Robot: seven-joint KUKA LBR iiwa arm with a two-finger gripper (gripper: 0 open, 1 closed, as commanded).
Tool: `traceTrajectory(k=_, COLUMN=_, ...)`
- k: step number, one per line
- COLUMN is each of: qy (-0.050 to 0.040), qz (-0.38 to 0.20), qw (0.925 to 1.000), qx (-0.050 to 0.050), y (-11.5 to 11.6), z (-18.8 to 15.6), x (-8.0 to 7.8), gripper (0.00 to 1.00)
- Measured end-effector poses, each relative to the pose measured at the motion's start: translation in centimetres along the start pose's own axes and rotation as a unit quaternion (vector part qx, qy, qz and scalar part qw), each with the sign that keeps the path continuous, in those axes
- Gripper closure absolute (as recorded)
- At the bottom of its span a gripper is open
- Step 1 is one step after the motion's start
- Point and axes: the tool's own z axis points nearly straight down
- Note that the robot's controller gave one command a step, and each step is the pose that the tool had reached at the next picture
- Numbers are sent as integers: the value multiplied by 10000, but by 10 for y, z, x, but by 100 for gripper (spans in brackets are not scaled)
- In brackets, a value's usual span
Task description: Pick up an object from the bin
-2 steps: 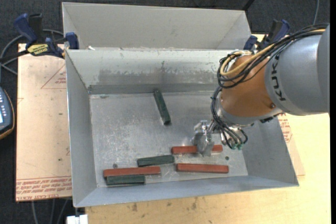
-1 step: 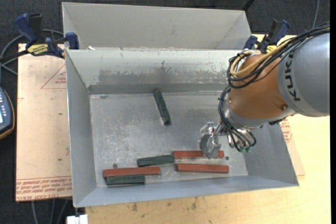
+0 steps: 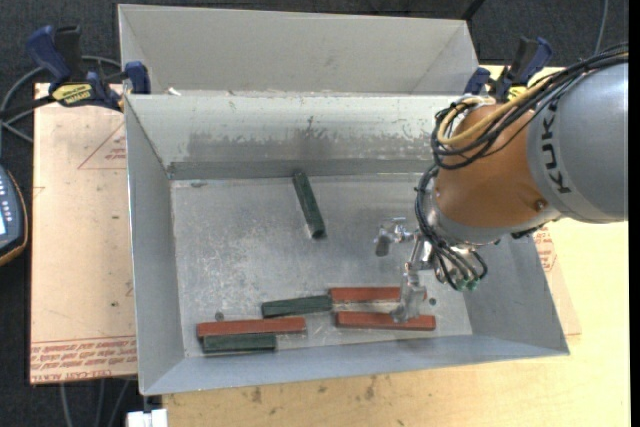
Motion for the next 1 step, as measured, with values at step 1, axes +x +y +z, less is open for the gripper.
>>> traceTrajectory(k=1, qy=17, qz=521, qw=9986, qx=-5, y=19, z=38, x=21, gripper=0)
